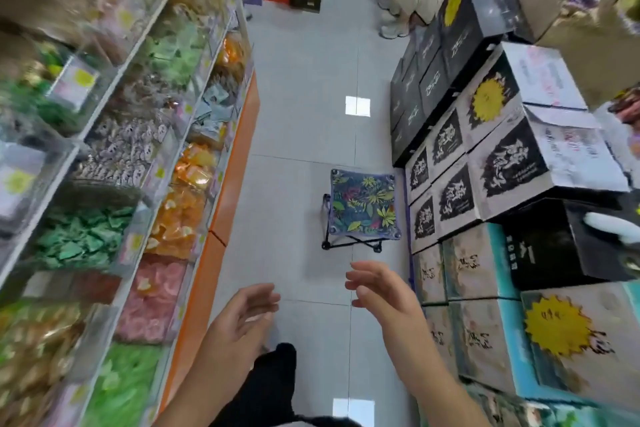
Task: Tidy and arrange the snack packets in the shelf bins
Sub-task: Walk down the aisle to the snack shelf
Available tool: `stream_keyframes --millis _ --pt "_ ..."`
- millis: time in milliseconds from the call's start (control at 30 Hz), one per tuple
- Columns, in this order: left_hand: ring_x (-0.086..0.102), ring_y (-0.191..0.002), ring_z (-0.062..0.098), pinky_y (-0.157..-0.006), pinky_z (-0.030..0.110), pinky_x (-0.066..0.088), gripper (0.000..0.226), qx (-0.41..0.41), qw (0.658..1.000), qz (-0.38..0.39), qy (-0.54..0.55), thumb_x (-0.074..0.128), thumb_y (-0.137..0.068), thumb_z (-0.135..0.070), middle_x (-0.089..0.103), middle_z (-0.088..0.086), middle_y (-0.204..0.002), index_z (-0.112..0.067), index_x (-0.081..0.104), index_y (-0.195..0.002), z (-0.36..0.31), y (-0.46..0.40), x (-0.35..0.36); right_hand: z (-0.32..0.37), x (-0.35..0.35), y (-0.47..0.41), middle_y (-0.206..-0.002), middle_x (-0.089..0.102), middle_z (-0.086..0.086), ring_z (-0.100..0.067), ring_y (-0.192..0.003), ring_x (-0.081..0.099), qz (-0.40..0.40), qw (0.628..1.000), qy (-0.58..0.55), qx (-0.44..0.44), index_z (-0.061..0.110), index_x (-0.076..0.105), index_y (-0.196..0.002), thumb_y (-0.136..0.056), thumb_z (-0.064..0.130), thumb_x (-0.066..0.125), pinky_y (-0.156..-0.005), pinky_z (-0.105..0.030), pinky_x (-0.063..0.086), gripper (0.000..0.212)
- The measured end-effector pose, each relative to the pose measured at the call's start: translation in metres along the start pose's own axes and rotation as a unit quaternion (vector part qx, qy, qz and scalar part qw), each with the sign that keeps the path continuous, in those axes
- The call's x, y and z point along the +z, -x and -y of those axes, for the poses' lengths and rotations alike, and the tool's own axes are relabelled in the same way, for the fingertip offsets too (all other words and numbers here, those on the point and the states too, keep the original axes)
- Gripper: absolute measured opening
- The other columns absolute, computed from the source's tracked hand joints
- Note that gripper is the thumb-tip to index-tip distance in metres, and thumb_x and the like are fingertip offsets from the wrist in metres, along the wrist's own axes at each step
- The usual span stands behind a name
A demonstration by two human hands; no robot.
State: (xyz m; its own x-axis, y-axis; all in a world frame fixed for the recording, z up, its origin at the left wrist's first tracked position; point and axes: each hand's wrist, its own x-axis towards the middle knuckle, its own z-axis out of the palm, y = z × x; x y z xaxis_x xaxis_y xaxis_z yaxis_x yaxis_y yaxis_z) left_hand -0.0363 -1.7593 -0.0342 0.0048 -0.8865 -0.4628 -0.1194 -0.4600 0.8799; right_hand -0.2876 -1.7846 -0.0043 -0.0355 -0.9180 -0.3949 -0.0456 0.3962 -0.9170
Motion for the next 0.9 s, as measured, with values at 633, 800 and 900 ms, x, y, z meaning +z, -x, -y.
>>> stream_keyframes --millis 633,800,900 --pt "0.069 -0.113 0.015 -0.104 0.044 0.053 0.037 0.014 0.999 -0.037 -0.014 0.060 -0.099 0.004 0.073 0.000 -0.119 -0.020 0.064 -0.126 -0.182 -0.309 -0.014 0.096 -0.006 -0.304 -0.115 0.076 -0.002 -0.022 -0.113 0.070 0.026 0.998 -0.004 0.058 0.031 0.075 -0.113 -0.099 0.006 0.065 -0.100 -0.044 0.056 0.030" --pt "0.068 -0.115 0.012 -0.103 0.040 0.052 0.036 -0.018 0.995 -0.098 0.022 0.061 -0.100 -0.002 0.073 -0.007 -0.120 -0.026 0.064 -0.126 -0.198 -0.353 -0.038 0.146 0.024 -0.404 -0.116 0.076 -0.002 -0.021 -0.115 0.070 0.106 0.992 0.051 0.049 0.027 0.073 -0.119 -0.101 0.004 0.063 -0.098 -0.046 0.057 0.031" --pt "0.068 -0.114 0.008 -0.103 0.037 0.052 0.036 -0.038 0.989 -0.135 0.052 0.060 -0.100 -0.001 0.072 -0.009 -0.119 -0.026 0.064 -0.125 -0.200 -0.381 -0.064 0.173 0.062 -0.461 -0.114 0.076 -0.003 -0.021 -0.114 0.070 0.147 0.986 0.068 0.047 0.029 0.075 -0.115 -0.101 0.004 0.064 -0.100 -0.039 0.054 0.032"
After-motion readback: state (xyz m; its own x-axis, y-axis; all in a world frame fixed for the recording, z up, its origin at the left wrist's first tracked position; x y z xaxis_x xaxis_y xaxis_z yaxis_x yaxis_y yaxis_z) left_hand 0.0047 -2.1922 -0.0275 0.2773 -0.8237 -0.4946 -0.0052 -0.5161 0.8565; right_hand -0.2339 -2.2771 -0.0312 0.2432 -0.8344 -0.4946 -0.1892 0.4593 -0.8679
